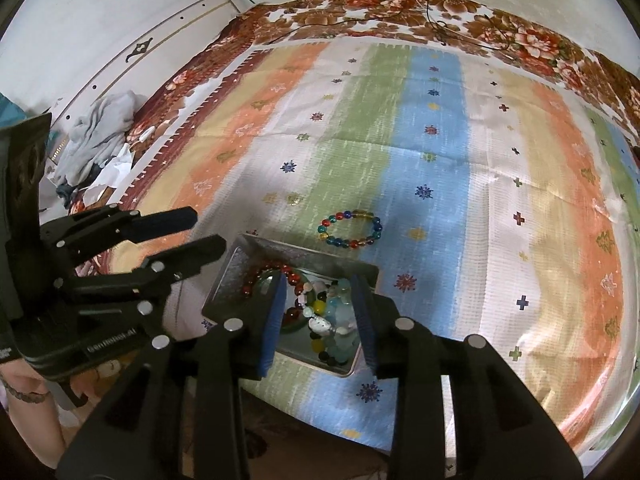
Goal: Organize jewelry
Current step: 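Move both tools to the multicolour bead bracelet and the gold ring, then grasp the multicolour bead bracelet with the right tool while the left tool grasps the gold ring, then carry the multicolour bracelet with the right tool while the left tool carries the gold ring to the tin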
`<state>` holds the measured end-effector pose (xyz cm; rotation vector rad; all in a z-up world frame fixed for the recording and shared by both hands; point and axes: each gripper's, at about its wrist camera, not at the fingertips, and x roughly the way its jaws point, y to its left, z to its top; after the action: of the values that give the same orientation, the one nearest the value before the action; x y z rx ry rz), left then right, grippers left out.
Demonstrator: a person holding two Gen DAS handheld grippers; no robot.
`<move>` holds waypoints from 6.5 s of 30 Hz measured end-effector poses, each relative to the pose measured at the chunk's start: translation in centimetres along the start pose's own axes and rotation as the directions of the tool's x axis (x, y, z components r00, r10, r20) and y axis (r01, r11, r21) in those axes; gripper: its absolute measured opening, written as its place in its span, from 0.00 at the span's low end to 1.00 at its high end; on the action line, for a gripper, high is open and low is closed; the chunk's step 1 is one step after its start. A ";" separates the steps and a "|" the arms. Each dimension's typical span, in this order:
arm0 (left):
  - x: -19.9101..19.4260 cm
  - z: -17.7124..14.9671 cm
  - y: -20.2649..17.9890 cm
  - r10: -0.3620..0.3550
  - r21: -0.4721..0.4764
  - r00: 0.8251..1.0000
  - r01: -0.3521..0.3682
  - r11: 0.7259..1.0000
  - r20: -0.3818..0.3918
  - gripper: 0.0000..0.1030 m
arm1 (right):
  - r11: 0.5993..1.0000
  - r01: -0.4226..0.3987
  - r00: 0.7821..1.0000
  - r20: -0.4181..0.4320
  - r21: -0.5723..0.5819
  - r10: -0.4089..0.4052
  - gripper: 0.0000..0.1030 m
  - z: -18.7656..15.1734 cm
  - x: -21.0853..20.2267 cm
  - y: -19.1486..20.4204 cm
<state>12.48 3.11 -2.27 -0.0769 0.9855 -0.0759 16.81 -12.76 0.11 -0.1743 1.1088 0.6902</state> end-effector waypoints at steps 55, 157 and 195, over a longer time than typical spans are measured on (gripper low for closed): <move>12.8 5.4 4.9 0.109 0.068 0.960 -0.095 0.993 -0.259 0.40 | 0.993 0.113 0.959 -0.260 -0.021 -0.115 0.34 5.8 13.0 -6.4; 15.4 5.6 3.9 0.064 0.069 0.948 -0.045 0.997 -0.311 0.28 | 0.994 0.088 0.988 -0.120 -0.068 -0.096 0.11 8.7 9.0 -3.8; 16.8 5.3 3.5 0.053 0.064 0.948 -0.034 0.997 -0.313 0.14 | 0.994 0.089 0.984 -0.152 -0.068 -0.098 0.11 7.9 10.2 -4.4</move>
<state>26.25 5.05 -13.59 0.0115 1.3036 -0.0779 28.13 -8.28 -6.05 -0.3345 1.2208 0.6347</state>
